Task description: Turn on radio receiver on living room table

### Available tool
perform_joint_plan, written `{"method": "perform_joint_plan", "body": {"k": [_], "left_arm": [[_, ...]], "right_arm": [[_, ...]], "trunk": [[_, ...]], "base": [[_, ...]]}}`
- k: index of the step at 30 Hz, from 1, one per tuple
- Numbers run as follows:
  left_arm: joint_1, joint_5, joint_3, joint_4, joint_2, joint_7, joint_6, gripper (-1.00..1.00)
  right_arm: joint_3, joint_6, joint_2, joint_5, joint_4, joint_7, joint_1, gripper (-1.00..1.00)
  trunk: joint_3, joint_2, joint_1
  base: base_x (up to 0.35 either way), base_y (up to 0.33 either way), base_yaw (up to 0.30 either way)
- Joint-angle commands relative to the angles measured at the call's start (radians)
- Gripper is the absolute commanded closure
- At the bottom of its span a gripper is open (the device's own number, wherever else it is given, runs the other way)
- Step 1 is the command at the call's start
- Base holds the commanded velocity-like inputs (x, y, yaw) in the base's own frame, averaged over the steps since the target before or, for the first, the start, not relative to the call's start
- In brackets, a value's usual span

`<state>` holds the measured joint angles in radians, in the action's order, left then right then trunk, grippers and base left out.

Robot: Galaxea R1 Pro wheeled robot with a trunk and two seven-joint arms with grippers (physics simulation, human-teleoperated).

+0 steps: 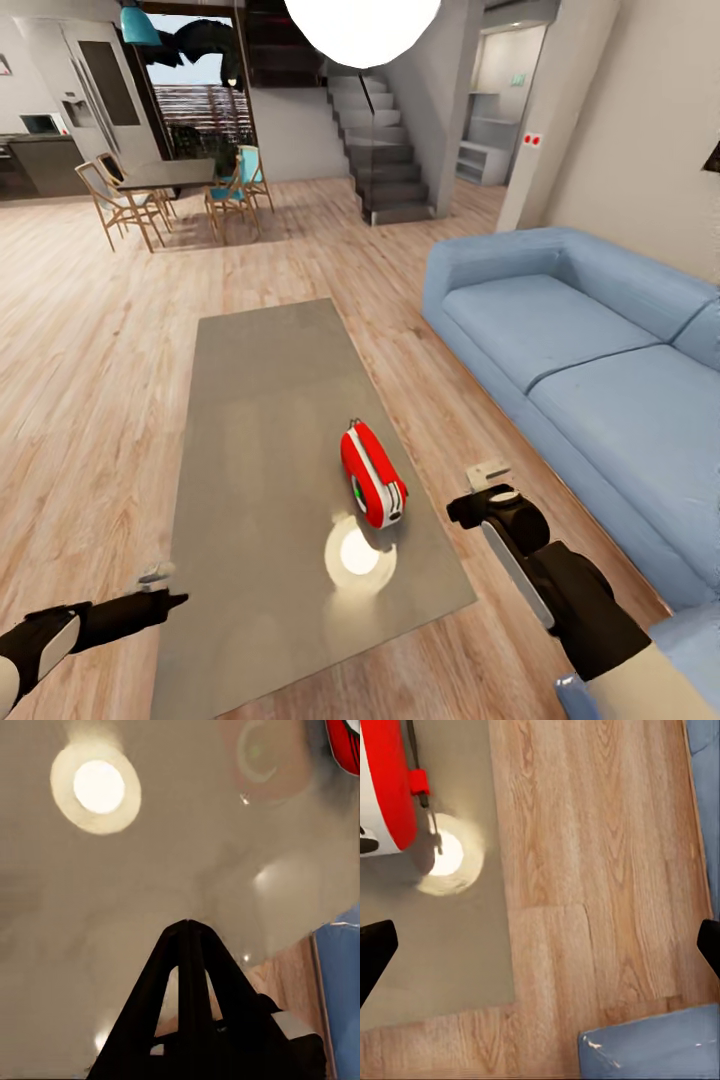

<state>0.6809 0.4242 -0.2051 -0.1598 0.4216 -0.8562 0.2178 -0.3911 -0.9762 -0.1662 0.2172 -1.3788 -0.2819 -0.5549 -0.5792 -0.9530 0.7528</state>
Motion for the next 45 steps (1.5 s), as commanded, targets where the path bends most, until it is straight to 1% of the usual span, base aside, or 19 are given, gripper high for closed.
{"method": "perform_joint_plan", "body": {"k": [1,6,7,13,17,18,20,22,24,25,26,29,32,35,38,40,41,43,45], "left_arm": [[0.0,0.001,0.001,0.03,0.003,-0.007,-0.023,1.0],[-0.002,0.002,-0.001,0.137,0.033,-0.019,-0.11,1.0],[-0.002,0.0,-0.001,0.141,0.037,-0.019,-0.117,1.0],[-0.007,-0.007,-0.002,0.155,0.061,-0.021,-0.167,1.0],[-0.008,-0.007,-0.002,0.155,0.069,-0.021,-0.184,1.0],[-0.015,-0.007,-0.002,0.155,0.082,-0.021,-0.21,1.0],[-0.032,-0.007,-0.002,0.155,0.089,-0.021,-0.225,1.0],[-0.095,-0.007,-0.002,0.155,0.094,-0.015,-0.254,1.0],[-0.124,-0.007,-0.002,0.155,0.095,-0.013,-0.278,1.0],[-0.164,-0.006,-0.002,0.155,0.094,-0.01,-0.314,1.0],[-0.184,-0.006,-0.002,0.155,0.093,-0.007,-0.328,1.0],[-0.227,-0.006,-0.002,0.155,0.088,0.013,-0.35,1.0],[-0.27,-0.006,-0.002,0.155,0.08,0.063,-0.36,1.0],[-0.322,-0.005,-0.002,0.156,0.069,0.143,-0.38,1.0],[-0.375,-0.005,-0.002,0.155,0.033,0.236,-0.391,1.0],[-0.407,-0.006,-0.002,0.155,-0.008,0.324,-0.393,1.0],[-0.428,-0.007,-0.003,0.155,-0.042,0.402,-0.393,1.0],[-0.451,-0.008,-0.004,0.155,-0.092,0.502,-0.391,1.0],[-0.465,-0.008,-0.005,0.155,-0.129,0.565,-0.391,1.0]], "right_arm": [[0.0,0.018,-0.003,0.0,0.023,-0.001,0.006,-1.0],[-0.001,0.153,-0.008,0.001,0.213,-0.001,0.022,-1.0],[-0.001,0.168,-0.007,0.001,0.237,-0.001,0.023,-1.0],[-0.002,0.365,-0.006,0.002,0.528,0.001,0.024,-1.0],[-0.002,0.417,-0.008,0.002,0.618,0.002,0.024,-1.0],[-0.002,0.46,-0.008,0.003,0.688,0.003,0.024,-1.0],[-0.002,0.493,-0.007,0.003,0.74,0.004,0.024,-1.0],[-0.002,0.586,-0.003,0.004,0.883,0.006,0.024,-1.0],[-0.002,0.642,-0.001,0.004,0.964,0.006,0.024,-1.0],[-0.002,0.718,0.001,0.004,1.07,0.007,0.024,-1.0],[-0.002,0.754,0.002,0.004,1.12,0.008,0.024,-1.0],[-0.002,0.835,0.005,0.004,1.231,0.012,0.024,-1.0],[-0.002,0.904,0.008,0.005,1.335,0.029,0.024,-1.0],[-0.002,0.964,0.008,0.016,1.392,0.045,0.038,-1.0],[-0.002,0.986,0.008,0.05,1.406,0.051,0.107,-1.0],[-0.003,1.003,0.011,0.071,1.409,0.053,0.153,-1.0],[-0.003,1.023,0.021,0.081,1.41,0.054,0.177,-1.0],[-0.003,1.045,0.039,0.089,1.411,0.055,0.203,-1.0],[-0.003,1.053,0.053,0.091,1.411,0.055,0.222,-1.0]], "trunk": [[0.002,0.0,0.0],[0.009,0.0,0.0],[0.011,0.0,0.0],[0.02,0.0,0.0],[0.026,0.0,0.0],[0.027,0.0,0.0],[0.03,0.0,0.0],[0.033,0.0,0.0],[0.036,0.0,0.0],[0.038,0.0,0.0],[0.039,0.0,0.0],[0.044,0.0,0.0],[0.048,0.0,0.0],[0.053,0.0,0.0],[0.057,0.0,0.0],[0.06,0.0,0.0],[0.062,0.0,0.0],[0.065,0.0,0.0],[0.068,0.0,0.0]], "base": [[0.0,0.0,-0.093],[0.0,0.0,-0.093],[0.0,0.0,-0.093],[0.0,0.0,-0.093],[0.0,0.0,-0.093],[0.0,0.0,-0.093],[0.0,0.0,-0.093],[0.0,0.0,-0.093],[0.0,0.0,-0.093],[0.0,0.0,-0.093],[0.0,0.0,-0.093],[0.0,0.0,-0.093],[0.0,0.0,-0.093],[0.0,0.0,-0.092],[0.0,0.0,-0.091],[0.0,0.0,-0.091],[0.0,0.0,-0.091],[0.0,0.0,-0.091],[0.0,0.0,-0.091]]}}
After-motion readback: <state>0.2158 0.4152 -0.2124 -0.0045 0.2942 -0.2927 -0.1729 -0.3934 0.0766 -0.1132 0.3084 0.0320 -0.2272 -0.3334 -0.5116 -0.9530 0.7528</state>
